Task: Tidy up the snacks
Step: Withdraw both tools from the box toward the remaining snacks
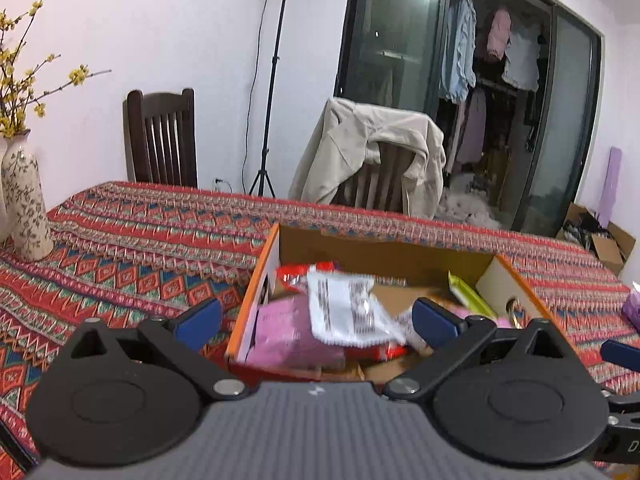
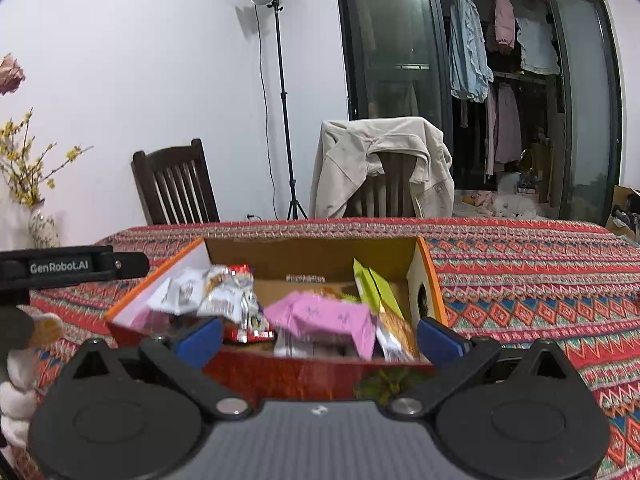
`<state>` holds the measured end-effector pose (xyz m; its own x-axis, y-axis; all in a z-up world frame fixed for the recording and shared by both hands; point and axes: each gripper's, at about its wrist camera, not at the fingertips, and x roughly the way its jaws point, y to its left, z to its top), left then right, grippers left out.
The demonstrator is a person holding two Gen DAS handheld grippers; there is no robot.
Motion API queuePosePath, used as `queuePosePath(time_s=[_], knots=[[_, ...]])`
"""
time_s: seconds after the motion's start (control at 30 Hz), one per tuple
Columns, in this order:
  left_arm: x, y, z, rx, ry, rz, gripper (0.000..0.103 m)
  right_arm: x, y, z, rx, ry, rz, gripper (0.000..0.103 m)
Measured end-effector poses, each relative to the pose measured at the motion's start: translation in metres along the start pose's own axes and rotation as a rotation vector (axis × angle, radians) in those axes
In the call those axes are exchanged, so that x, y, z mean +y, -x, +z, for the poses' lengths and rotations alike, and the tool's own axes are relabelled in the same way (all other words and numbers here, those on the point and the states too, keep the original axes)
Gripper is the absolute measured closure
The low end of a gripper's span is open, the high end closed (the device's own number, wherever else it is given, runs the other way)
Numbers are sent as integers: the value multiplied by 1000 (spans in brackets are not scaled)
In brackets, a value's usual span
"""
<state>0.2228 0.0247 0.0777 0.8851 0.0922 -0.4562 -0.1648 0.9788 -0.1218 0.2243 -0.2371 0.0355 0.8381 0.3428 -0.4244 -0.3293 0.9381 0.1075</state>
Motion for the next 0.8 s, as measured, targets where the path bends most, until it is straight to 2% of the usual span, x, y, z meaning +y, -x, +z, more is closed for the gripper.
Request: queuePosePath(time_s=[0.43, 0.8], knots=[[3, 7, -49, 134, -21, -17, 0, -11, 20, -45, 92, -21, -12, 0], [-21, 7, -74, 220, -69, -62, 0, -25, 25, -72, 145, -38, -25, 0]])
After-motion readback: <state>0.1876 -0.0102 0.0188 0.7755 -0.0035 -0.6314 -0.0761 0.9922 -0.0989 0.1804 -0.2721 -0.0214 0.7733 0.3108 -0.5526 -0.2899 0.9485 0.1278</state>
